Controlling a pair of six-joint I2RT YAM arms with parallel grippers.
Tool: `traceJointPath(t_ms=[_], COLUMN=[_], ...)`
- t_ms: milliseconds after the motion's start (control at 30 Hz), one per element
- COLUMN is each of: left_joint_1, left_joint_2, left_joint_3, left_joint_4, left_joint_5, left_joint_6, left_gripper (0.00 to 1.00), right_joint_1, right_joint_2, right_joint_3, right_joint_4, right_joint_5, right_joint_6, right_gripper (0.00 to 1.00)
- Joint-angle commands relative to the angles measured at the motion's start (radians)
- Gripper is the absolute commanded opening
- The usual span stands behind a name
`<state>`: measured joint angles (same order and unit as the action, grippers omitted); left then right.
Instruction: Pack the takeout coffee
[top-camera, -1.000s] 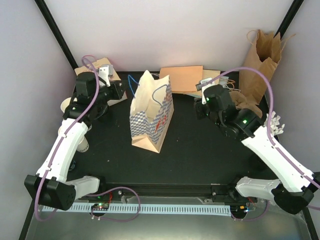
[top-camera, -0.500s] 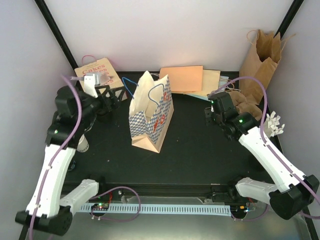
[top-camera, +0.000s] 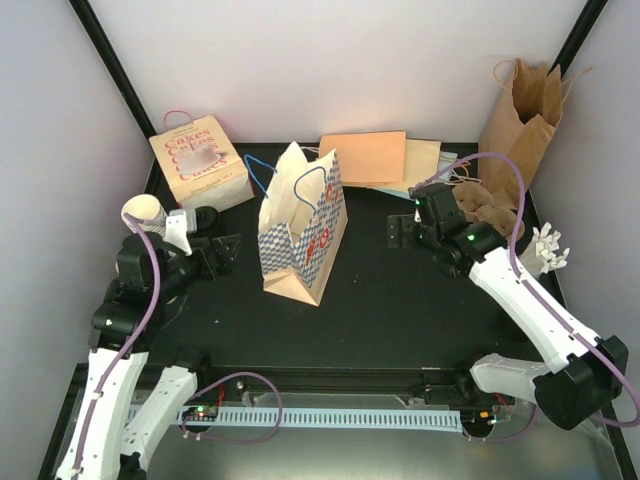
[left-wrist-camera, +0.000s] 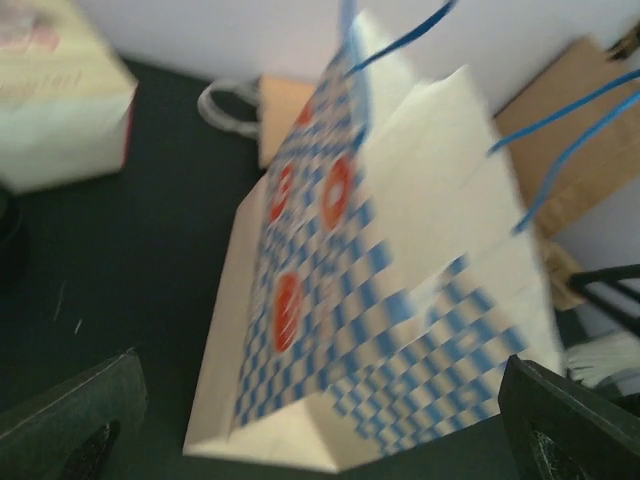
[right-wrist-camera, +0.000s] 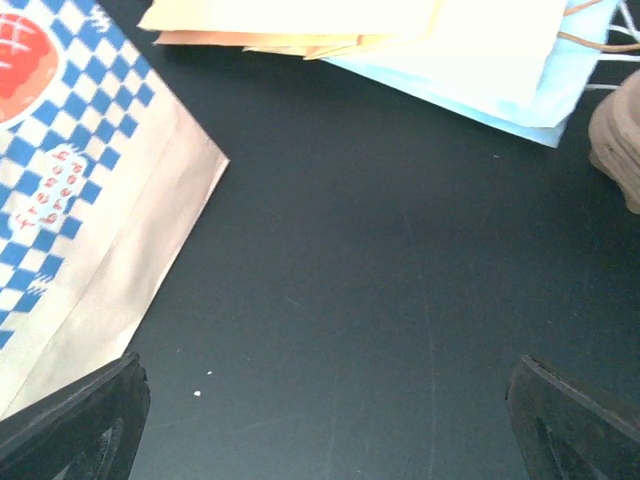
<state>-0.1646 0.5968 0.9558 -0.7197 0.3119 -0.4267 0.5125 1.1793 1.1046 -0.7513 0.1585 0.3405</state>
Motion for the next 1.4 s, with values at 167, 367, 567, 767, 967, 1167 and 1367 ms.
traceJointPath(t_ms=[167,367,567,767,967,1167,1367], left_joint_1=[0.005,0.006,0.005,-0.001,-0.004,-0.004,-0.004], left_joint_2=[0.061,0.063,-0.015,-0.059,-0.117,-0.247,-0.265], left_joint_3=[-0.002,0.04,0.067,-0.012,-0.052,-0.204,-0.215], left_joint_4=[-0.305,-0.271,-0.191,-0.116,-0.074,0.013,0.01], left_joint_5=[-0.131,-0.072,-0.107,-0.15,-0.163,-0.146,-0.187], left_joint_6=[-0.151,0.033,0.228,0.236,0.204,0.135,0.123], left_gripper=[0.99,0.99,0.99,0.99,0.99,0.99,0.99], right_joint_1=[-0.033,-0.156,-0.314,-0.382,-0.459,-0.576,-0.596], right_joint_2=[0.074,0.064,0.121,0.282,0.379,0.356,0.417], right_joint_3=[0.074,0.03,0.066,0.149,0.192,0.12,0.135], right_joint_4=[-0.026,0.024,0.04,0.062,0.066,0.129,0.119], right_joint_5=[0.292,0.162,0.028,0.015,0.054,-0.015,0.046], right_joint_6=[0.058,-0.065,-0.056,-0.059,-0.065,0.036,0.072], right_gripper=[1.0,1.0,1.0,1.0,1.0,1.0,1.0])
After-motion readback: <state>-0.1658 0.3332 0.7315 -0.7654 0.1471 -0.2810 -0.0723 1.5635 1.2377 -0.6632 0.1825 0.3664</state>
